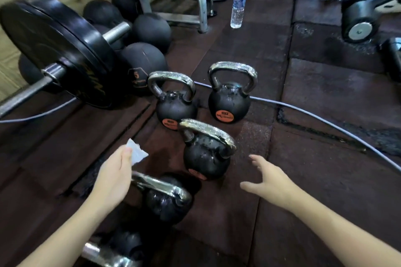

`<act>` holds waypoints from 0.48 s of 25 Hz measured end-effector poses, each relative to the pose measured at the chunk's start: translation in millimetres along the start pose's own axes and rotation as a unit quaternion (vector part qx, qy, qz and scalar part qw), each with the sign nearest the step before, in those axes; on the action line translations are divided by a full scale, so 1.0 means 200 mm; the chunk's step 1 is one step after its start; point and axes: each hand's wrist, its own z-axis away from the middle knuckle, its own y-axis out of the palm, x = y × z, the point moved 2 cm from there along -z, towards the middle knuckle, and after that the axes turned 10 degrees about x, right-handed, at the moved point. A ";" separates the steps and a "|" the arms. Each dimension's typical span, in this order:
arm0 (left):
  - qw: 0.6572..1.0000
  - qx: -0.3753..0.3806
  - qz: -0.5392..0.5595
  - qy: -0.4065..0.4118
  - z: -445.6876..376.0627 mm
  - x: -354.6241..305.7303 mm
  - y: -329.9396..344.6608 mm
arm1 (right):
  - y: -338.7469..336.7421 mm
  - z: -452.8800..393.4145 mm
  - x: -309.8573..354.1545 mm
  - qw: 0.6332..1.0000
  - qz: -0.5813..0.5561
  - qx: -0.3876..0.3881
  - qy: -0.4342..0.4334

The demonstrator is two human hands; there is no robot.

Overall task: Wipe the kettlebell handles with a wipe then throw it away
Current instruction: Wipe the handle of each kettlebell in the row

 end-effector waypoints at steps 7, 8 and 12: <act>0.988 -0.091 0.114 0.053 -0.30 -0.20 0.09 | -0.01 -0.37 0.02 0.998 -0.045 -0.043 -0.027; 0.987 -0.103 0.093 0.080 -0.34 -0.21 0.13 | 0.01 -0.41 0.03 0.997 -0.060 -0.034 -0.029; 0.977 -0.008 -0.068 0.202 -0.46 -0.29 0.39 | 0.15 -0.59 0.03 0.975 -0.215 0.043 -0.041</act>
